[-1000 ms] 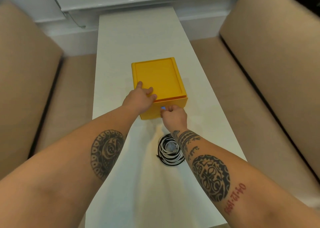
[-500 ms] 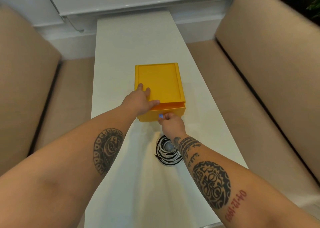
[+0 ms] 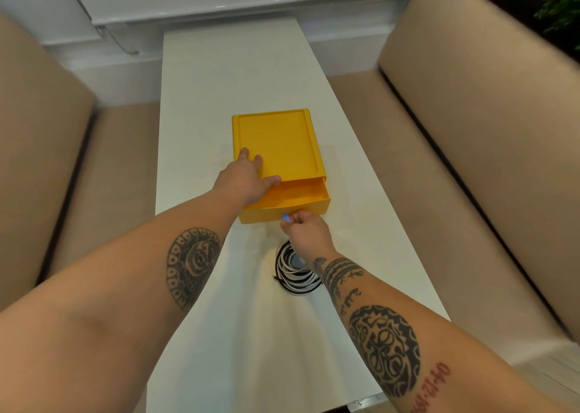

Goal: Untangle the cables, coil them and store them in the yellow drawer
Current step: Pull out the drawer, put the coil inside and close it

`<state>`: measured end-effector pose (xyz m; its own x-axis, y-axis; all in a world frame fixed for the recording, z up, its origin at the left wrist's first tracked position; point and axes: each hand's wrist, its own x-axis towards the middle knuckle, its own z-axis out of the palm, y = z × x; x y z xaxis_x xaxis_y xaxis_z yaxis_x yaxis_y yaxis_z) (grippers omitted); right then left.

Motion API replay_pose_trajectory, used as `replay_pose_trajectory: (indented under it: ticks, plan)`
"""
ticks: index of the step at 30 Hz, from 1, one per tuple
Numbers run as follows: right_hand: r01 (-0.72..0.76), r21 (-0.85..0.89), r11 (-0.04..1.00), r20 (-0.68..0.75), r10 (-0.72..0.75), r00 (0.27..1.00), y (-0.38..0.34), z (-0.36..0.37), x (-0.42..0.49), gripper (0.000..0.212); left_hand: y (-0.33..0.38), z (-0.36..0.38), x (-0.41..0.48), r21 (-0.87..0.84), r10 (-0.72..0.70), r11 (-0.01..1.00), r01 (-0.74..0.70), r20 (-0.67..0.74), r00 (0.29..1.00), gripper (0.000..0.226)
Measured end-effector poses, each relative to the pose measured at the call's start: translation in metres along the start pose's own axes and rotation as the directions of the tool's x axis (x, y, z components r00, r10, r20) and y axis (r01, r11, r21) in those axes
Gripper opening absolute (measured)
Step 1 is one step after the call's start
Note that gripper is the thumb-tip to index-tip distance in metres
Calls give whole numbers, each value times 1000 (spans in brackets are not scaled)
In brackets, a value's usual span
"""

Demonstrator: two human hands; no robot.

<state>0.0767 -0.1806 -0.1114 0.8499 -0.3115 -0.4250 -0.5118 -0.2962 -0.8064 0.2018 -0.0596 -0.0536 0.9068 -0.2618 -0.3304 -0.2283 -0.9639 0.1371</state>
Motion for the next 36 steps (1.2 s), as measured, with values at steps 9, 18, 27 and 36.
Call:
replay_pose_trajectory:
  ticks: [9,18,27,36]
  plan:
    - [-10,8,1000,-5,10,1000,7,-1,-26,29,-2,-1,0,-9,4,1000,-3,10,1000,87]
    - [-8,68,998,2,7,1000,25,-6,-50,28,-3,0,-2,-23,10,1000,-9,16,1000,87]
    - [6,49,999,-27,-4,1000,33,-4,-58,15,-4,2,-3,-93,30,995,-29,15,999,86]
    - [112,-113,987,42,-108,993,71,-58,-51,6,-29,21,-50,-583,-68,797,-156,-343,937,53]
